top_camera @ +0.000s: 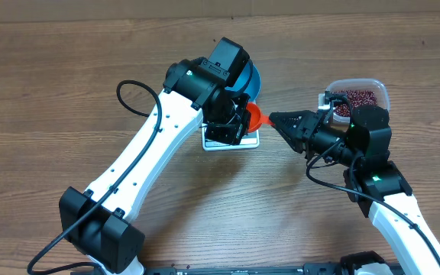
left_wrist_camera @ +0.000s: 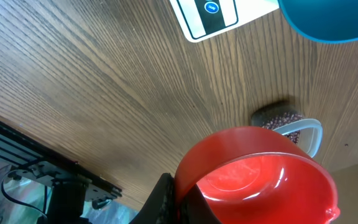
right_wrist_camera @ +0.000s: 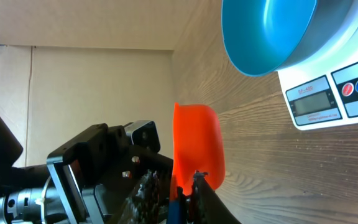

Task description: Scoop item into bowl and weigh 150g on scale

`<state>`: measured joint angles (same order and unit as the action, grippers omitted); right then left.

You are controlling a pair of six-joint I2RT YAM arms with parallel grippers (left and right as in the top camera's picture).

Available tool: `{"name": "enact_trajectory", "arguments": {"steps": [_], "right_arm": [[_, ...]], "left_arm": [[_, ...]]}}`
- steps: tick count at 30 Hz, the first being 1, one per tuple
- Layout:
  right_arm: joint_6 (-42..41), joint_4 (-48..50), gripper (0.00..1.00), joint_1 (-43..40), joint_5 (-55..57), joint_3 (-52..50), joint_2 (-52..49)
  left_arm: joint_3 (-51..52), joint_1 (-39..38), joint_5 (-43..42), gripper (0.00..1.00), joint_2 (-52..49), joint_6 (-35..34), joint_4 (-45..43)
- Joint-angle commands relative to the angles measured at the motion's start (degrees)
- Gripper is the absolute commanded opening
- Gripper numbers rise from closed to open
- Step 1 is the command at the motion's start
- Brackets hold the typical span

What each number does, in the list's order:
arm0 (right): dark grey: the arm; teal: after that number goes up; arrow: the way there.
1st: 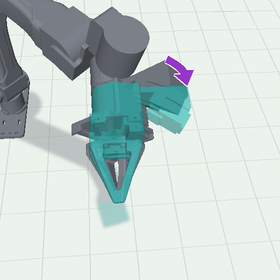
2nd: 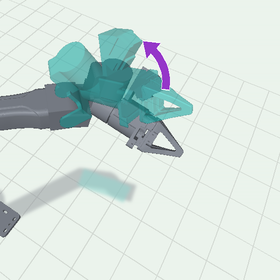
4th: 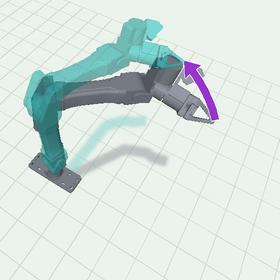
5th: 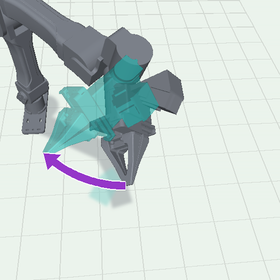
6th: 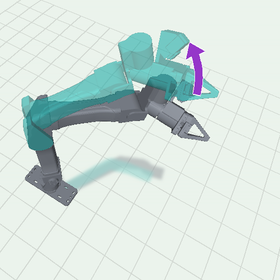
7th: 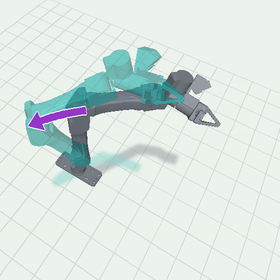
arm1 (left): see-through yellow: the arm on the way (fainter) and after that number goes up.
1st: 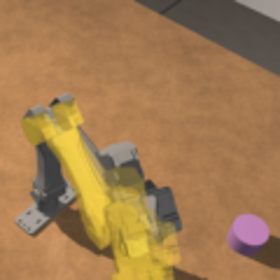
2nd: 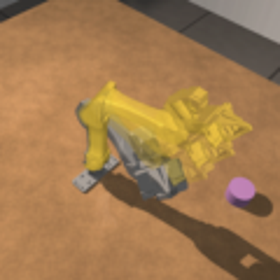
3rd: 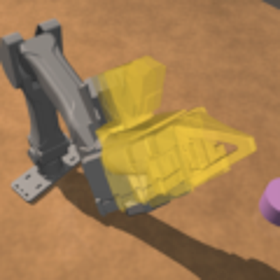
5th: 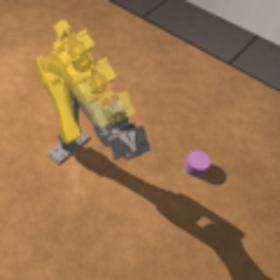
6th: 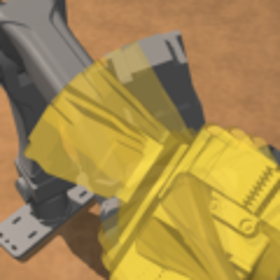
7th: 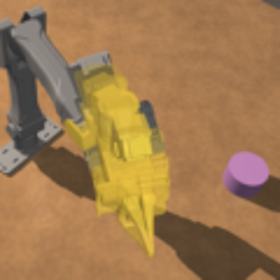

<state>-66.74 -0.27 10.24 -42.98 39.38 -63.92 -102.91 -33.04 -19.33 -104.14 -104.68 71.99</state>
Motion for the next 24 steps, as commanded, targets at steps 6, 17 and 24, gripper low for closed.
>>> {"name": "enact_trajectory", "arguments": {"steps": [6, 17, 24], "right_arm": [[1.0, 0.2, 0.04, 0.3, 1.4, 1.2, 0.1], [2.6, 0.1, 0.04, 0.3, 1.6, 1.2, 0.1], [8.5, -4.7, 0.04, 0.2, 5.6, 1.2, 0.1]], "left_arm": [[-1.1, -0.4, 0.2, 0.04, 0.7, -0.6, 1.0], [-1.1, -0.4, 0.2, 1.00, 0.7, -0.5, 1.1], [-1.1, -0.1, 0.5, 1.00, 0.7, 8.2, 2.3]]}}
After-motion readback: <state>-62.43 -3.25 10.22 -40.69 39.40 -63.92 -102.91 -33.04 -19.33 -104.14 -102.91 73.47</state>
